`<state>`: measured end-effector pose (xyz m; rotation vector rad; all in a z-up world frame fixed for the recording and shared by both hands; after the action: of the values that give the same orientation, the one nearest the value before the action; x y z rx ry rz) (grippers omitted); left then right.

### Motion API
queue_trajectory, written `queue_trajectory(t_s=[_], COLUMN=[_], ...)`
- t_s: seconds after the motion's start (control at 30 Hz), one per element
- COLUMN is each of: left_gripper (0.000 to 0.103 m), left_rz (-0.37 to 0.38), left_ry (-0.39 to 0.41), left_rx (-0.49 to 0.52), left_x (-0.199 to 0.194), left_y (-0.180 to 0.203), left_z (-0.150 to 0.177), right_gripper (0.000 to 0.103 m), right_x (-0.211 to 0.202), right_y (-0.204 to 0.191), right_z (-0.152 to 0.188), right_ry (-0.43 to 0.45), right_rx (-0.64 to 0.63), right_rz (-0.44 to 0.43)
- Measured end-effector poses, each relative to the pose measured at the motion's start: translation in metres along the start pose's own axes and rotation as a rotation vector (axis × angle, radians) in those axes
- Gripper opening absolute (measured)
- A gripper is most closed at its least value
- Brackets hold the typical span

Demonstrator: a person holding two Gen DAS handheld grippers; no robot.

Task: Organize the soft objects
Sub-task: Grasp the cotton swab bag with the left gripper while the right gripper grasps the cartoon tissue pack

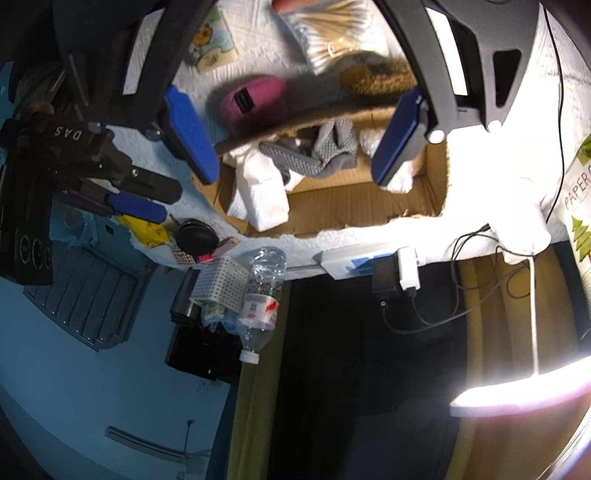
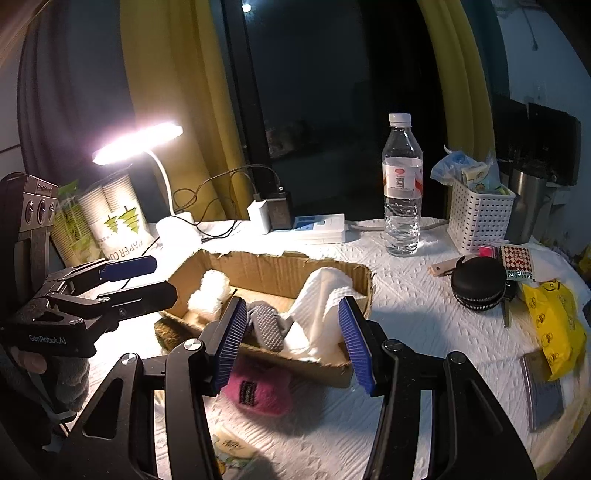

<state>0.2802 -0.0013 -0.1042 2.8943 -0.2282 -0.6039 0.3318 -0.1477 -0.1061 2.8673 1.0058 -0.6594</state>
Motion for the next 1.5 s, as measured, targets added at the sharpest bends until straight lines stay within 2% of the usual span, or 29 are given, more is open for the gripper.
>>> queue_trajectory(t_s=[0.33,0.93,1.0,1.07,1.13,1.2,1.27,1.5], left_gripper=[0.086,0.086,0.086,0.086,0.086,0.088,0.095,0.096], left_rz=[-0.014,-0.021,-0.022,-0.024,-0.03,-0.039,-0.044,-0.063], left_ry=[-0.02,-0.081,-0.09,-0.1,-0.112,-0.124,-0.138,-0.189], left_rx=[-0.018,-0.049,-0.051,-0.053,-0.054,-0.061,-0.065,-0.053], left_x=[-0.026,-0.048,-0.048,-0.048,-0.046,-0.044,-0.042,-0.028], left_y=[-0.013,-0.027,-0.029,-0.029,-0.031,-0.033,-0.034,-0.032], left_z=[0.026,0.079,0.085,0.092,0.097,0.102,0.108,0.121], right_gripper=[0.055,0.056,0.06,0.069,0.071,0.072,0.072,0.072], right_x=[-0.01,-0.02,-0.021,-0.021,-0.021,-0.02,-0.019,-0.013], right_y=[-0.024,-0.052,-0.053,-0.054,-0.055,-0.056,-0.057,-0.06], right_z=[0.02,0.073,0.08,0.088,0.095,0.103,0.11,0.13], right_ry=[-0.031,-0.115,-0.125,-0.134,-0.145,-0.16,-0.173,-0.23], right_rx=[-0.007,0.001,0.005,0.01,0.015,0.013,0.006,0.001], right_rz=[0.006,0.015,0.016,0.015,0.014,0.016,0.02,0.008])
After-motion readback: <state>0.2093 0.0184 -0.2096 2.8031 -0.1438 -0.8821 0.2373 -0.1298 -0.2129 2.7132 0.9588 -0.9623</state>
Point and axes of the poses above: each gripper's, at about its wrist camera, not at the fingertips, and x roughly the way its jaws point, y to its right, z to its underside, the point moved 9 cm from there along x, roughly the way its jaws point, and after that the axes turned 12 degrees about y, right-handed, at the moved point
